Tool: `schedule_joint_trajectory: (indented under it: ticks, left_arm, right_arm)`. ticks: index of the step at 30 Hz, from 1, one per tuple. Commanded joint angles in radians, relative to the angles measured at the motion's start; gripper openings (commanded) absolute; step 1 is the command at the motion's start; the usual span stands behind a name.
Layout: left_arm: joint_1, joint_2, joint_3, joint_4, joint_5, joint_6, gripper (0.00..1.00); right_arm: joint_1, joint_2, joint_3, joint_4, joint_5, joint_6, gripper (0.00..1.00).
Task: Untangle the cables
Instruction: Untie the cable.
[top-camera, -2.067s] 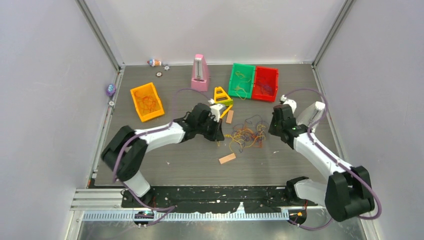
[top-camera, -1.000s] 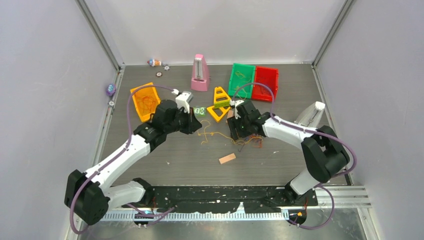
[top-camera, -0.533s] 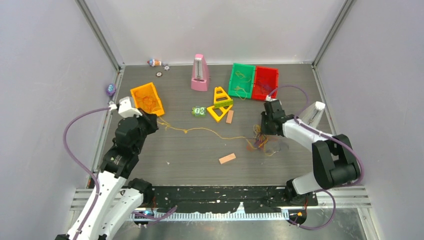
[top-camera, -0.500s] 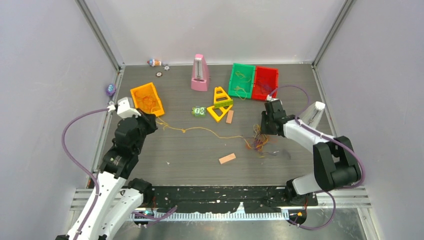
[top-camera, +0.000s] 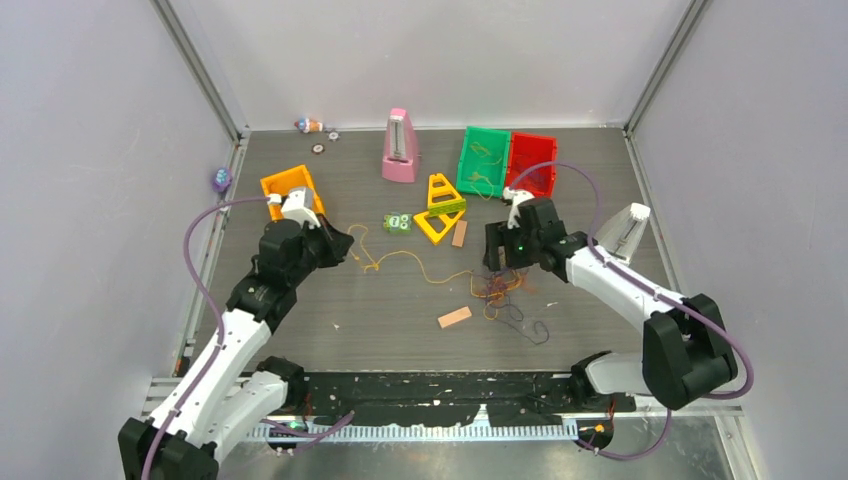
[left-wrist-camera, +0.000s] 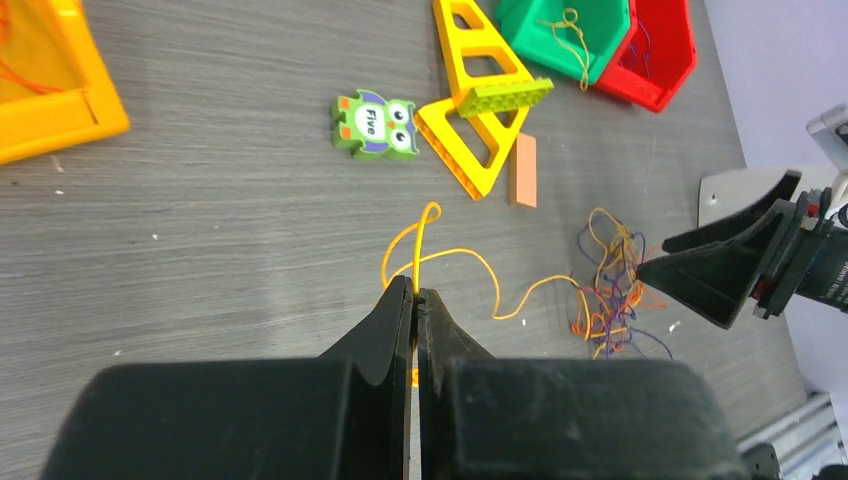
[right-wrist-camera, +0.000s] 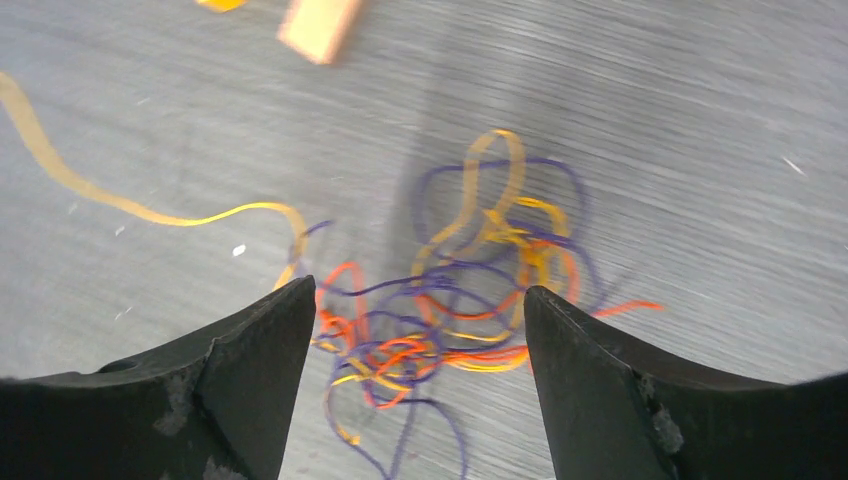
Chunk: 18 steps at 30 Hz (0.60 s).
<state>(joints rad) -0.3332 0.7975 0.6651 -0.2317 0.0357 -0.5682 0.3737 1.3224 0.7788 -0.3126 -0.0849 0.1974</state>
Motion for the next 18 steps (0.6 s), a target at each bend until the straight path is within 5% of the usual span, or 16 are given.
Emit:
schedule_joint_trajectory:
  ticks: [1, 11, 13, 16, 18]
  left_arm:
    - [0.002, 0.024, 0.048, 0.068, 0.101, 0.024, 0.0]
    - [0.002, 0.135, 0.095, 0.003, 0.136, 0.028, 0.05]
    - [0.002, 0.214, 0.133, -0.045, 0.184, 0.036, 0.2]
    - [-0.01, 0.33, 0.193, -0.116, 0.236, 0.047, 0.65]
    - [-0.059, 0.385, 0.213, -0.126, 0.219, 0.058, 0.78]
  right_arm:
    - [0.144, -0.012, 0.072, 0.003, -0.046, -0.114, 0.82]
    - [0.285, 0.204, 0.225, -0.041, -0.032, -0.172, 0.78]
    - [0.291, 0.22, 0.236, -0.047, -0.005, -0.149, 0.78]
    - [0.292, 0.212, 0.221, -0.037, 0.045, -0.102, 0.77]
    - [0.292, 0.173, 0.194, -0.015, 0.059, -0.073, 0.77]
